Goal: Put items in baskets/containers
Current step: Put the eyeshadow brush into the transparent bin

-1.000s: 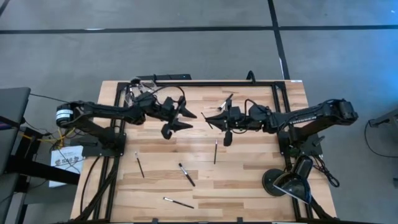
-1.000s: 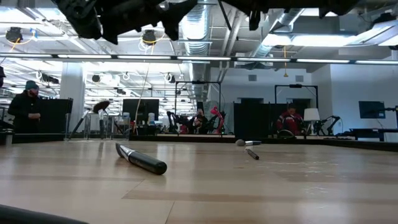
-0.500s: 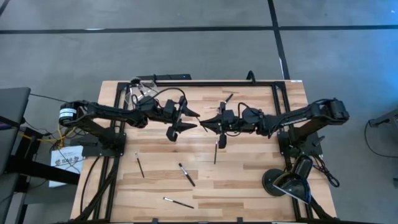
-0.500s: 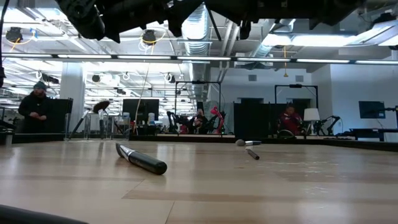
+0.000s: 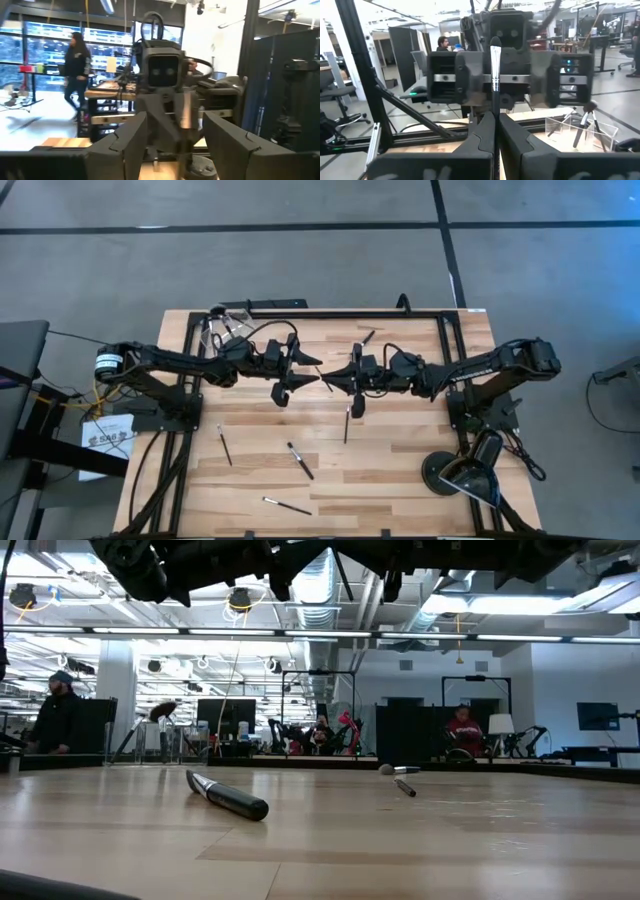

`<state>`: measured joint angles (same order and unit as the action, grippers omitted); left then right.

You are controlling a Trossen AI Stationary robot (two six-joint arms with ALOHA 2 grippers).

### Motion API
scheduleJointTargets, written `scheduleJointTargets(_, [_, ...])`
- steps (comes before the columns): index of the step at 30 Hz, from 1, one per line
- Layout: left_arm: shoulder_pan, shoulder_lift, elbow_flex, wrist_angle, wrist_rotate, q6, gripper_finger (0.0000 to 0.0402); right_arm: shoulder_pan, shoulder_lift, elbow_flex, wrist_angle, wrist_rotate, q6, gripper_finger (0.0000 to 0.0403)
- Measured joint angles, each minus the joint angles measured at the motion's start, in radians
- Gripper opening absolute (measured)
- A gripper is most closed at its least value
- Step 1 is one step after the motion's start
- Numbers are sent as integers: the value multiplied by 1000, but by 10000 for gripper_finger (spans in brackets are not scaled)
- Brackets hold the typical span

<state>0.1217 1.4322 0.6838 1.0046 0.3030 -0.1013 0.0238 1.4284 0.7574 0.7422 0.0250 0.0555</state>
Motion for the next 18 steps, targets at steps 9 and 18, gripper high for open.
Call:
scheduleJointTargets(9, [-34, 0, 0, 9, -72, 0, 154, 0, 0, 0, 0, 0, -1, 1])
scheduleJointTargets(18, [-44, 0, 4, 14, -75, 0, 132, 0, 0, 0, 0, 1, -2, 1])
